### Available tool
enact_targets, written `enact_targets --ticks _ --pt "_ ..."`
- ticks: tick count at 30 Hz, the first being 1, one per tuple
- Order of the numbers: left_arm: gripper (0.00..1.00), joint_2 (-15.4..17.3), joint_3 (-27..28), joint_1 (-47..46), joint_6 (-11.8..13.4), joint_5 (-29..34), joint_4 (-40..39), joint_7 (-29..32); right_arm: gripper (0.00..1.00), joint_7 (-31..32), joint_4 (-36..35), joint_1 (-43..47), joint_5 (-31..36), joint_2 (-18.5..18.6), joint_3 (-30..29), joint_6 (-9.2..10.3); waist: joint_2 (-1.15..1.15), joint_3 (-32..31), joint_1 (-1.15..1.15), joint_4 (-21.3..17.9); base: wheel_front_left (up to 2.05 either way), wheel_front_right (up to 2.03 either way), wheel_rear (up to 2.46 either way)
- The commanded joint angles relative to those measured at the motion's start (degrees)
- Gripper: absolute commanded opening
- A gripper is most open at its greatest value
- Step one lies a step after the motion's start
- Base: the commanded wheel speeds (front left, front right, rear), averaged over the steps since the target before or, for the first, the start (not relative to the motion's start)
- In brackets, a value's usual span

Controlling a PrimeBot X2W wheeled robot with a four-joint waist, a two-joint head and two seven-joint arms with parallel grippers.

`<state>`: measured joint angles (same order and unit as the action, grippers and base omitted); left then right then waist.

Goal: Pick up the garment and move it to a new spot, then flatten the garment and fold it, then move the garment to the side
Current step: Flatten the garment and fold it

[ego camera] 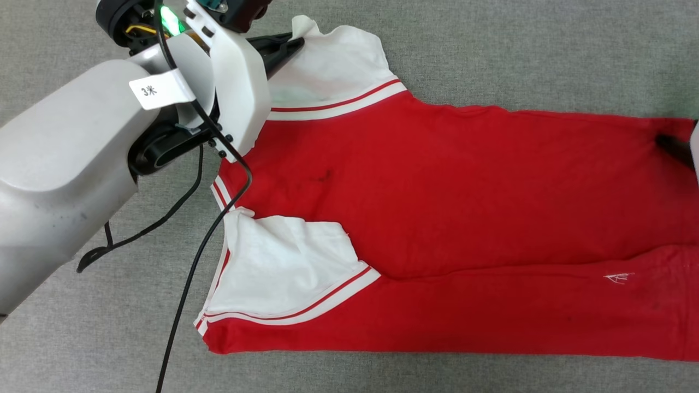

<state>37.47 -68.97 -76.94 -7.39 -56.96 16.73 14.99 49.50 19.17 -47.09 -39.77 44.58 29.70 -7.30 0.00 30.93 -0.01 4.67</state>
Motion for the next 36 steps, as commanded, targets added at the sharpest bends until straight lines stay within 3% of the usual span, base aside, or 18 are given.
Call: enact_targets --ticks 1,9,16,23,36 --pt "0.0 0.2 0.2 -0.3 0.2 0.1 0.0 -0.3 0.0 -0.8 1.6 2.9 -0.7 -3.1 3.2 -0.3 0.0 -0.1 0.01 -0.1 0.0 0.0 0.0" --pt "0.0 1.1 0.4 2.2 0.7 -0.4 0.4 -2.5 0.0 -11.0 0.4 -0.8 -0.1 -1.6 2.4 -0.17 0.0 -3.3 0.01 -0.4 0.0 0.0 0.0" --pt "0.0 3.6 -0.2 7.5 1.9 -1.2 -2.0 -5.3 0.0 -19.9 -0.6 3.4 -0.5 -1.7 1.1 -0.16 0.0 -8.9 0.01 -0.5 0.0 0.0 0.0" --pt "0.0 7.0 -1.0 14.4 4.7 -2.8 -7.3 -6.9 0.0 -23.6 -2.1 10.9 -1.1 -0.4 -0.3 -0.16 0.0 -13.9 0.01 -0.3 0.0 0.0 0.0" --pt "0.0 12.3 -2.5 30.5 11.2 -7.4 -15.7 -11.0 0.0 -27.1 -4.4 26.0 -3.3 -1.3 -4.0 -0.16 0.0 -21.4 0.01 -0.8 0.0 0.0 0.0"
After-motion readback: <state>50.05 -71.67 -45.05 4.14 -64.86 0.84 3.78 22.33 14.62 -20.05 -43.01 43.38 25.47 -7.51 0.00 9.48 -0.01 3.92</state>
